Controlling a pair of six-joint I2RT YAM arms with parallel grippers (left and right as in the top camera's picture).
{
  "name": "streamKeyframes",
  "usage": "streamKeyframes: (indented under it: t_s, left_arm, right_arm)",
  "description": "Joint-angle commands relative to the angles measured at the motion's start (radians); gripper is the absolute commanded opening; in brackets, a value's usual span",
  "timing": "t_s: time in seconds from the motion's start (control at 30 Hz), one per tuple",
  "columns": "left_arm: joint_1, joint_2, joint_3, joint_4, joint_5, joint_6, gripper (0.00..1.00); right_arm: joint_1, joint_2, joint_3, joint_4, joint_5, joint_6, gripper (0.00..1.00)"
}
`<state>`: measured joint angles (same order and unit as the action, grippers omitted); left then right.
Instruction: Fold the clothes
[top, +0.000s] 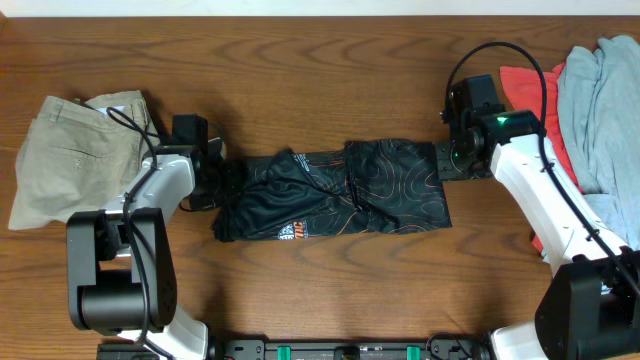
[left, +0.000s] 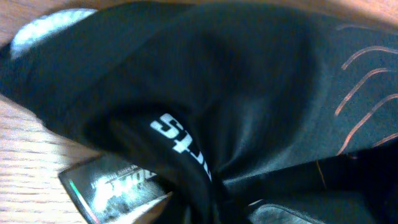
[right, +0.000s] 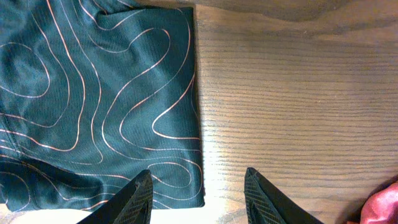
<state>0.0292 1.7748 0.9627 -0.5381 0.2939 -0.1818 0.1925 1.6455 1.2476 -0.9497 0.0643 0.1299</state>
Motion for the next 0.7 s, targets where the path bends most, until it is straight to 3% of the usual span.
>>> streamKeyframes:
  t_s: [0.0, 0.13, 0.37, 0.67]
  left_arm:
    - [-0.002, 0.035, -0.027, -0.01, 0.034, 0.006, 0.06]
    - [0.02, 0.027, 0.021, -0.065, -0.035, 0.005, 0.06]
    - [0.108, 0.006, 0.235, -0.29, -0.158, 0.005, 0.06]
    - [0.102, -0.012, 0.446, -0.523, -0.156, 0.004, 0.06]
  right_arm:
    - [-0.011, -0.003, 0.011, -0.001, 0.007, 0.016, 0.46]
    - [-0.011, -0.003, 0.011, -0.001, 0.007, 0.016, 0.46]
    - [-0.01, -0.003, 0.011, -0.001, 0.006, 0.016, 0.46]
    - [-0.016, -0.003, 0.011, 0.0, 0.006, 0.016, 0.46]
